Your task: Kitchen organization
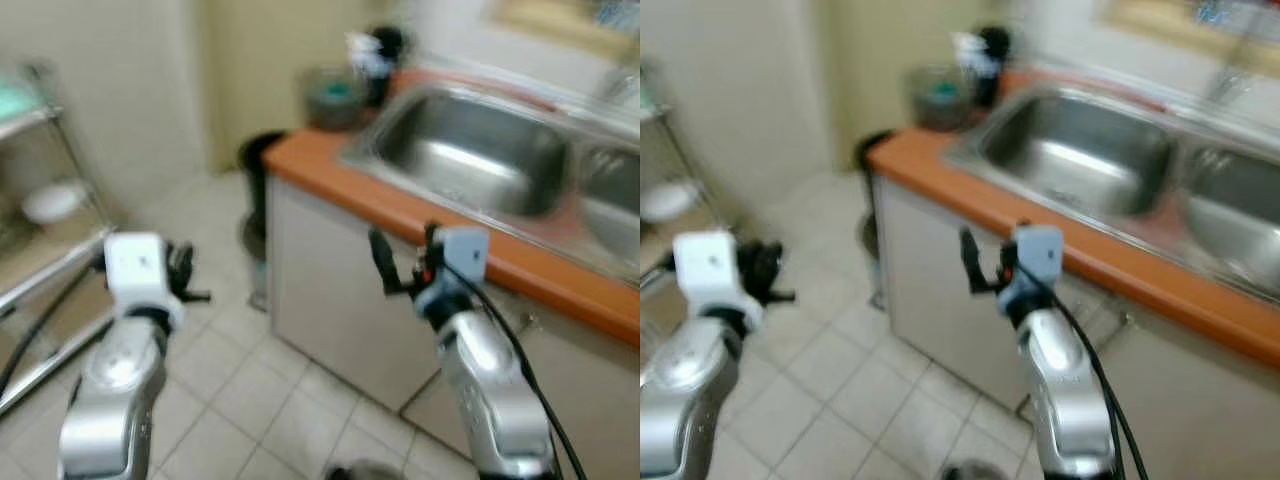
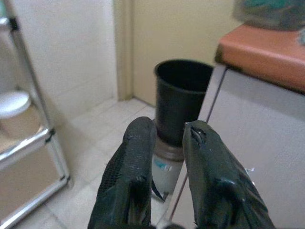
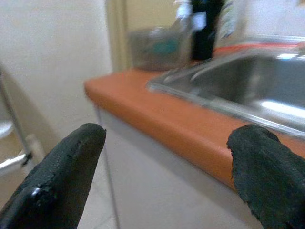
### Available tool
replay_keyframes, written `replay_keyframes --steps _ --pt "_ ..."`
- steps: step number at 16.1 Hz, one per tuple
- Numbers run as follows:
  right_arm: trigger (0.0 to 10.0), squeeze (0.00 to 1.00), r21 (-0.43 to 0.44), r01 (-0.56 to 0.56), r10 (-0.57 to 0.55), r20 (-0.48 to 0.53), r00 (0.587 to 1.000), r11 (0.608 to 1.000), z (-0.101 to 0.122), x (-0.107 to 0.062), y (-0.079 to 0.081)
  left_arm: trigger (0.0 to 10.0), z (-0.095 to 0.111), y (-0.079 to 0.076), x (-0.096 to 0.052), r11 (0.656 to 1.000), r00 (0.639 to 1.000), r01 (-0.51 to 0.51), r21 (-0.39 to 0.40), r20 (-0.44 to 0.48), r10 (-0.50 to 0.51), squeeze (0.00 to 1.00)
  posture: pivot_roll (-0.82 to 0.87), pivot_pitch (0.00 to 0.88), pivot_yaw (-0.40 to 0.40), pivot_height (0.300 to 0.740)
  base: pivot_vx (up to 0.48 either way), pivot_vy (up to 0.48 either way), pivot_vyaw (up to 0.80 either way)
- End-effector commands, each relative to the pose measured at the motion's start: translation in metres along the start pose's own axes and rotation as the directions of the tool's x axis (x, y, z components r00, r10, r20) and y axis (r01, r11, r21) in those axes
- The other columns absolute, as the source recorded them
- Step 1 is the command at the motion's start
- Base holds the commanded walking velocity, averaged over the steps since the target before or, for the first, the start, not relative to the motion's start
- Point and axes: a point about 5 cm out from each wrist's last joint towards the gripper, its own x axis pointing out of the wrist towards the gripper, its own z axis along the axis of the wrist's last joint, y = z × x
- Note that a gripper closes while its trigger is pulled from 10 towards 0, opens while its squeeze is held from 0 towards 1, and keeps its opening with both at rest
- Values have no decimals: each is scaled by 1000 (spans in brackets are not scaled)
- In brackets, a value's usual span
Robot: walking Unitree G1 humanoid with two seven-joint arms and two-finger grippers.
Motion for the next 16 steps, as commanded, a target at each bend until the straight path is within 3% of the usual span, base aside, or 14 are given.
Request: replay_keyframes --steps 1,5,7,9,12,16 --pt "10000 0 6 10 -10 20 1000 1000 9 1 -2 10000 3 -2 0 1000 1000 6 9 14 -6 0 -1 0 21 740 0 0 -800" --pt "10000 0 0 25 -25 66 998 1000 25 2 -3 10000 10 2 -3 1000 999 -5 17 40 5 0 16 0 15 740 0 0 -800" --pt "10000 0 -54 9 -6 69 998 999 30 0 5 10000 11 5 -7 1000 998 -24 -2 59 24 0 9 0 0 740 0 0 -800" --pt "10000 0 -36 18 -15 89 996 999 35 -1 7 10000 16 6 -7 999 995 -40 -8 89 40 0 4 0 -6 740 0 0 -800" --pt "10000 0 -35 39 -36 86 996 999 37 3 0 10000 20 0 0 999 994 -37 -5 105 38 0 -25 0 -36 740 0 0 -800" --pt "10000 0 -68 105 -100 76 992 992 40 -3 -11 10000 22 -11 1 999 994 34 10 108 -35 0 -59 0 -9 740 0 0 -800"
